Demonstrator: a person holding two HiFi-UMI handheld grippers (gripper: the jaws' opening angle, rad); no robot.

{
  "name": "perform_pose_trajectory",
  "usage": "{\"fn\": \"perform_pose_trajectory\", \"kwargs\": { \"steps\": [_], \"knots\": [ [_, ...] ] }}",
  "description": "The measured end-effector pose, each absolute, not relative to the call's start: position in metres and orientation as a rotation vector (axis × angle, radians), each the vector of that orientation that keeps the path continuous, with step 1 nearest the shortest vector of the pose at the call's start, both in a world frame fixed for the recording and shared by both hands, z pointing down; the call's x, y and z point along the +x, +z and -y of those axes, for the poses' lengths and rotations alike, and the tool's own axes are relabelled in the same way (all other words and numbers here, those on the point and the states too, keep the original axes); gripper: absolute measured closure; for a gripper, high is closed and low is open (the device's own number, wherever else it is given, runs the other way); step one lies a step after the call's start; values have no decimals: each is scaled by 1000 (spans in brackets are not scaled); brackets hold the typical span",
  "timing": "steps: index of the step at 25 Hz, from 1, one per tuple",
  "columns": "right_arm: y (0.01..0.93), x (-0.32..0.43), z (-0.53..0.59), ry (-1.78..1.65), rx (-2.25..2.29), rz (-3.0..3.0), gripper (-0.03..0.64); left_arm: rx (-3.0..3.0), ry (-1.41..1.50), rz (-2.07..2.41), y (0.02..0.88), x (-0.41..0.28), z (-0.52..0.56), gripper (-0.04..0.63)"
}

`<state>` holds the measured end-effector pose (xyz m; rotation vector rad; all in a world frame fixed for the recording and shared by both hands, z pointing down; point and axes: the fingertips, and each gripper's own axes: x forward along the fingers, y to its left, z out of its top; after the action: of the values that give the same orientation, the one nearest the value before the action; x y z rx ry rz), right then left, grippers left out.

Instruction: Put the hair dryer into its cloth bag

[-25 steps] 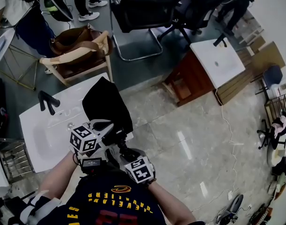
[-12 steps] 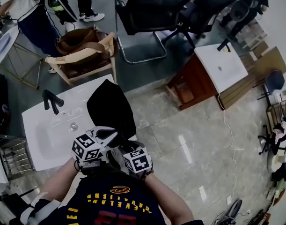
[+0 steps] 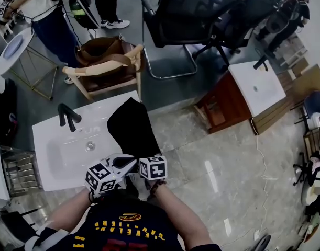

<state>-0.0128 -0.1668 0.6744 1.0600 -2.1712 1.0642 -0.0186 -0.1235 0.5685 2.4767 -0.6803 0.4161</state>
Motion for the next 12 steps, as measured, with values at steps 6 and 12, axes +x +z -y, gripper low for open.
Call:
{"fn": "perform_pose_trajectory", "kwargs": {
  "steps": [6,12],
  "knots": [
    [679,-24,201,1070,1160,2195,399,2436,292,710,559,-30,119,586],
    [684,-30,214,952,1147,2168,399,2336,230,719,561,-30,116,588]
  ]
}}
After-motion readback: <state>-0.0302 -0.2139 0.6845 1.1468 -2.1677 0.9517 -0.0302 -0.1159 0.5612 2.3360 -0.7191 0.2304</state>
